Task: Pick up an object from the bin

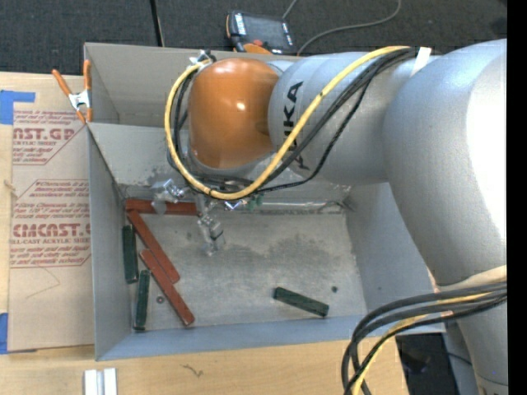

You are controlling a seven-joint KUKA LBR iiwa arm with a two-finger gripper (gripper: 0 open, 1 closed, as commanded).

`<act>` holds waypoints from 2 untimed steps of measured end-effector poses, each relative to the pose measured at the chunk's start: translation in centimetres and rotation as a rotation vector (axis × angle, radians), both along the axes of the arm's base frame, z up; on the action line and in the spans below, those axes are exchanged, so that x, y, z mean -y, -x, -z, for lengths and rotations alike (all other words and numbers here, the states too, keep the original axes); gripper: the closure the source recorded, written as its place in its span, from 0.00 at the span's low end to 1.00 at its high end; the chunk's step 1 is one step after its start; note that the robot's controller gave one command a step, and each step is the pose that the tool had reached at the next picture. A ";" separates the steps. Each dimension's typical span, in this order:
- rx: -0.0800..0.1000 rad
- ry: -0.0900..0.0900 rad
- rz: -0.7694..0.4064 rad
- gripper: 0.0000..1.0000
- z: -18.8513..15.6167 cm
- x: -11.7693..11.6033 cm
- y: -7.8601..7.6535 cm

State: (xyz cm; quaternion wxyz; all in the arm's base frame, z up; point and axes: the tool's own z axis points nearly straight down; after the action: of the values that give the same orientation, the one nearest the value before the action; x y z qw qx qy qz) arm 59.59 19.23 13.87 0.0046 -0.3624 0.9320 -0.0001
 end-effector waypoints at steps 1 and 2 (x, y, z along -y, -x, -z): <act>-0.007 0.001 -0.273 0.00 -0.8 -2.8 4.1; -0.005 0.002 -0.490 0.00 -1.7 -5.1 4.9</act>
Offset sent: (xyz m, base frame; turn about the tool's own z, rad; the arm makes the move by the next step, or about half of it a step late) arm -0.0401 0.0250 0.0079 -0.2715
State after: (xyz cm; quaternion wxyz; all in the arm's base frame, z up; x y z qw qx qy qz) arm 54.68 24.33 15.60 0.0018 -0.5778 0.8162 0.0011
